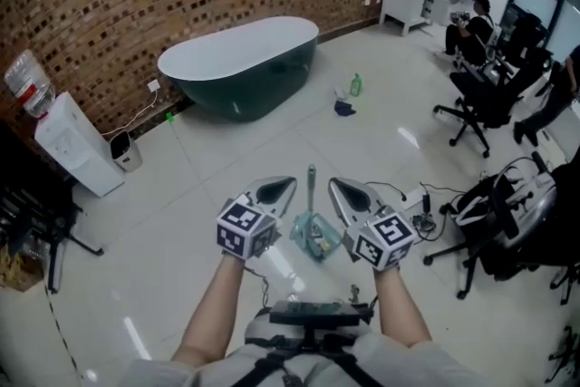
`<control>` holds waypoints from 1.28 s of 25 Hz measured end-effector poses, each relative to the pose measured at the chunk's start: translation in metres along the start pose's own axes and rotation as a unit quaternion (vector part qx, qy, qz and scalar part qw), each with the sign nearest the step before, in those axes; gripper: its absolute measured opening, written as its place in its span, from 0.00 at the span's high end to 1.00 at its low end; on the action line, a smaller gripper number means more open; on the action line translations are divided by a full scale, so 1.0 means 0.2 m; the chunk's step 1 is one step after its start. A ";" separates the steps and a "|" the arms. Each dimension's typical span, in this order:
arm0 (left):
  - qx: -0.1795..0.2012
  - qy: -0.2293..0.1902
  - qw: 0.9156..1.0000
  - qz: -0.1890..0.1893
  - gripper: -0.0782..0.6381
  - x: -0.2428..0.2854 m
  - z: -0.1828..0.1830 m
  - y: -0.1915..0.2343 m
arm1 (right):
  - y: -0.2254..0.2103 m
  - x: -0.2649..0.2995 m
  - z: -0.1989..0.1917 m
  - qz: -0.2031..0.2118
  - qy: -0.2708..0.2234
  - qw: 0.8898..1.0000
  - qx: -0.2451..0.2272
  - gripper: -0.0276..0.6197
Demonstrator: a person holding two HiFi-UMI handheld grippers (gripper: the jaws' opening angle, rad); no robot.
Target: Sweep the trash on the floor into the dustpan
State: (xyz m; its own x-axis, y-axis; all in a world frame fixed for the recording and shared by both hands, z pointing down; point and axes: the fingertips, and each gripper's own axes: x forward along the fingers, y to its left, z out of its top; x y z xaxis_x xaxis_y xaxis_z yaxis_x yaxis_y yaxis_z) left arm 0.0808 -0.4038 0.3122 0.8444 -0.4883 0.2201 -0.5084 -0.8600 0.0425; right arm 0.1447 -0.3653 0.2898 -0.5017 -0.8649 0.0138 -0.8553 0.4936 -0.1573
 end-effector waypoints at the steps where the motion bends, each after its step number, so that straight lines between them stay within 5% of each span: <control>1: -0.001 0.000 1.000 -0.001 0.89 -0.01 0.00 -0.01 | 0.01 0.00 0.00 0.000 0.000 1.000 0.000 0.96; 32: -0.028 0.023 0.999 -0.020 0.89 -0.04 -0.16 -0.09 | 0.07 -0.01 0.02 0.002 0.001 1.000 0.007 0.96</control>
State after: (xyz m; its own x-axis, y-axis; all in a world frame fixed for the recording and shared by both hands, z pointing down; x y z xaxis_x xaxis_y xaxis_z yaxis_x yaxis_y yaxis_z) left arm 0.0773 -0.3803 0.3403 0.8561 -0.4461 0.2610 -0.4847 -0.8683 0.1058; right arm 0.1354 -0.3566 0.2840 -0.5053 -0.8628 0.0153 -0.8516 0.4957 -0.1706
